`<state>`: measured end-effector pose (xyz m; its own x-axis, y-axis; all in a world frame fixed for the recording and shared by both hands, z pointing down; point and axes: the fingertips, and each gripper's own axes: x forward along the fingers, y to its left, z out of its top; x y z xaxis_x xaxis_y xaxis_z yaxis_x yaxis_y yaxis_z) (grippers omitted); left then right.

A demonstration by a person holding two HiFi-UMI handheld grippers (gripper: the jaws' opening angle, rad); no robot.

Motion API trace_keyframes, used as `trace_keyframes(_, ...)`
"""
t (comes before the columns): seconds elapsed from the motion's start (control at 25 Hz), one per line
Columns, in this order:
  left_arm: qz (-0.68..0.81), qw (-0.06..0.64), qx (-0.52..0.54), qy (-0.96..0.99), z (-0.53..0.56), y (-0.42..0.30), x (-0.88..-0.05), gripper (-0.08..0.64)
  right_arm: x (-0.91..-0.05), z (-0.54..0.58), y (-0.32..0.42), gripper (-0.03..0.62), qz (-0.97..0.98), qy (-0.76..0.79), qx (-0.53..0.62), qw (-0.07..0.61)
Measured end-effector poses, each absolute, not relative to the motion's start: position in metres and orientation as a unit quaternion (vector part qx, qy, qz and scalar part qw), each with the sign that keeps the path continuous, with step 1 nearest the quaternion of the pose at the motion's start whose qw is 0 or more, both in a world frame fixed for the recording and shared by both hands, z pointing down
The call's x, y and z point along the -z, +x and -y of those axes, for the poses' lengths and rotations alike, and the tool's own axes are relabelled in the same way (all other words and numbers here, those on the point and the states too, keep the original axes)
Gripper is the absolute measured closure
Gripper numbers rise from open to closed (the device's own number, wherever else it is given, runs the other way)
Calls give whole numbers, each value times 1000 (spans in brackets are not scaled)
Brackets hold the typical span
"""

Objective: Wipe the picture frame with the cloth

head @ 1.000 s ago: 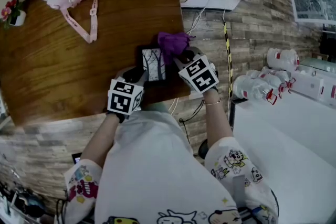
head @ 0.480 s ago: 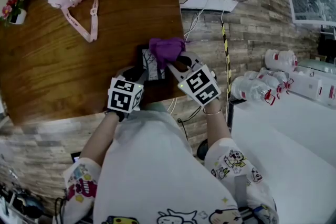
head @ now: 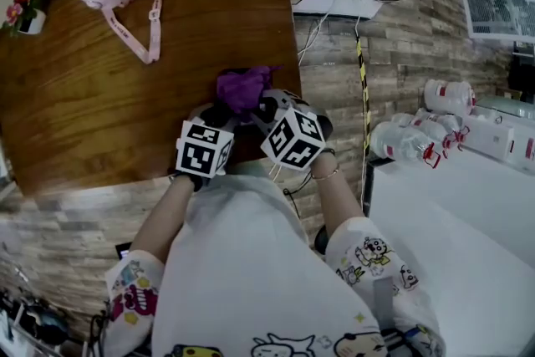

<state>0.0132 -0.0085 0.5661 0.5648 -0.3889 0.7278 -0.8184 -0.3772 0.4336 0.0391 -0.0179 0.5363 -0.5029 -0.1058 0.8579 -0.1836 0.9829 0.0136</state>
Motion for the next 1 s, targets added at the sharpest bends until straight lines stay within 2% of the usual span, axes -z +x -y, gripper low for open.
trace_keyframes(0.4,385,402,-267,787,8,14,-566,453,-552,14,40,548,848,65,22,525)
trace_keyframes(1.0,387,399,-268,787,8,12,-568,453,-553,18,75,548,826,106,-3,553)
